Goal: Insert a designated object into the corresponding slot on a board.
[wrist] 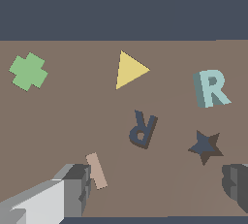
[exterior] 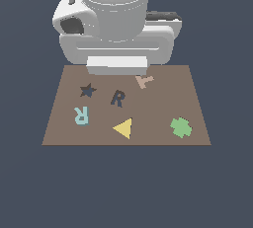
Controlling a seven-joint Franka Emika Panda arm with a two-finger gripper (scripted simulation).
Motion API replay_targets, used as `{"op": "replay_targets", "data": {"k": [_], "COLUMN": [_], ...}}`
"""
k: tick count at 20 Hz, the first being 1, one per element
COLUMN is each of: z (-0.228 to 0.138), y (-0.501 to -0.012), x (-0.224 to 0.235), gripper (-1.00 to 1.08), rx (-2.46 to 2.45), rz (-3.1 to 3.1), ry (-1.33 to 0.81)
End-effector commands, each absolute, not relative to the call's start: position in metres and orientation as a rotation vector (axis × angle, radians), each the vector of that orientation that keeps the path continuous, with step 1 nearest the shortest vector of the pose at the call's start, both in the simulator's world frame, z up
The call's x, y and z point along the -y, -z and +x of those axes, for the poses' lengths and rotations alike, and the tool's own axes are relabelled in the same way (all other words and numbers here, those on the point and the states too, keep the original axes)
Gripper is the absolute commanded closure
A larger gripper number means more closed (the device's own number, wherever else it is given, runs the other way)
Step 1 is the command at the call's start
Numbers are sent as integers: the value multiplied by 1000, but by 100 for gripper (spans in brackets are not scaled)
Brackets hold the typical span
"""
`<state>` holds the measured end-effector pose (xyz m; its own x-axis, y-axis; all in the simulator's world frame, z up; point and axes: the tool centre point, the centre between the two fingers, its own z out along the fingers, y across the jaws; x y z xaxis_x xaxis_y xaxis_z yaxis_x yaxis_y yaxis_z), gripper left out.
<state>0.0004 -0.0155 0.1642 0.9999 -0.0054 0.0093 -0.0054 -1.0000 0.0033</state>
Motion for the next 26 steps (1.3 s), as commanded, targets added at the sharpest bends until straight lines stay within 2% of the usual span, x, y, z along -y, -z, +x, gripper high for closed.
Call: {"op": "replay_targets", "data": {"k": [1, 10, 26], "z": [0, 8, 51], "y": [-164, -148, -69], "x": [16, 34, 119], "gripper": [-92, -92, -92], "rx": [8, -29, -211], "rz": [3138, 3138, 3134], "ry": [-15, -13, -3]}}
